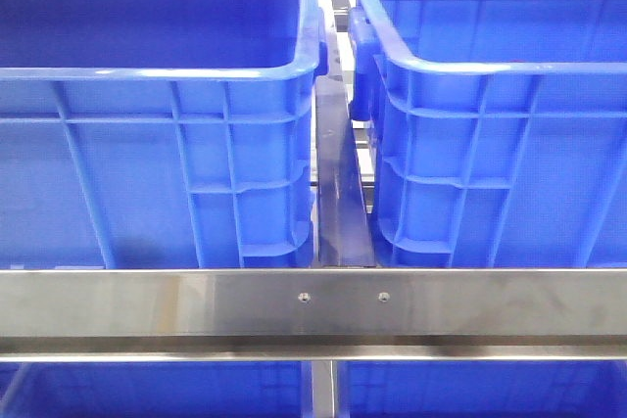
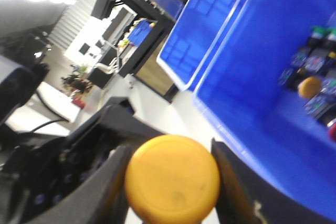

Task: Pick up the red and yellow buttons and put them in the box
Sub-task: 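Hand the yellow button from the left gripper to the right gripper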

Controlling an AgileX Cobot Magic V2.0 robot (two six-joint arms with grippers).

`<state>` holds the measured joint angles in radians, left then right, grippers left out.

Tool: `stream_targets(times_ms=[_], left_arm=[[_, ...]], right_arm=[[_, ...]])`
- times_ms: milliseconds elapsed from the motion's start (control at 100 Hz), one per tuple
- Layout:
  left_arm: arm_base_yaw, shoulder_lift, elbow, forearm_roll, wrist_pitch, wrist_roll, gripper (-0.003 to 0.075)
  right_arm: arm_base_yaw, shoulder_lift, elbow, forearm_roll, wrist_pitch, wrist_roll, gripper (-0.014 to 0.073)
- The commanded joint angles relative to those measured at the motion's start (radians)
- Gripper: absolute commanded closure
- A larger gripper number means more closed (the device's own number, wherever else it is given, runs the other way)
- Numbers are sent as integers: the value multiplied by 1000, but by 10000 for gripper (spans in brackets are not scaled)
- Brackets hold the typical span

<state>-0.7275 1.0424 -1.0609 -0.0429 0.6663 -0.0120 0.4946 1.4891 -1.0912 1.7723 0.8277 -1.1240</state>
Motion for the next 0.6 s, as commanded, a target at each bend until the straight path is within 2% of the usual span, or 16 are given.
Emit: stream_targets(times_ms=[0,130,270,590], left_arm=[[13,-37,-31,3,-67,-11,156],[76,-68,-31,3,-56,-11,156],[190,-103,-13,3,-33,-20,156],[553,-304,146,3,-44,-29,156]], right_arm=[[-5,-33,-46,147,0,-54,437],[-5,-33,-79,147,-58,-102,437],[-25,-33,-100,147,-72,-116,437],[-107,-33,-99,147,-10,-116,437]])
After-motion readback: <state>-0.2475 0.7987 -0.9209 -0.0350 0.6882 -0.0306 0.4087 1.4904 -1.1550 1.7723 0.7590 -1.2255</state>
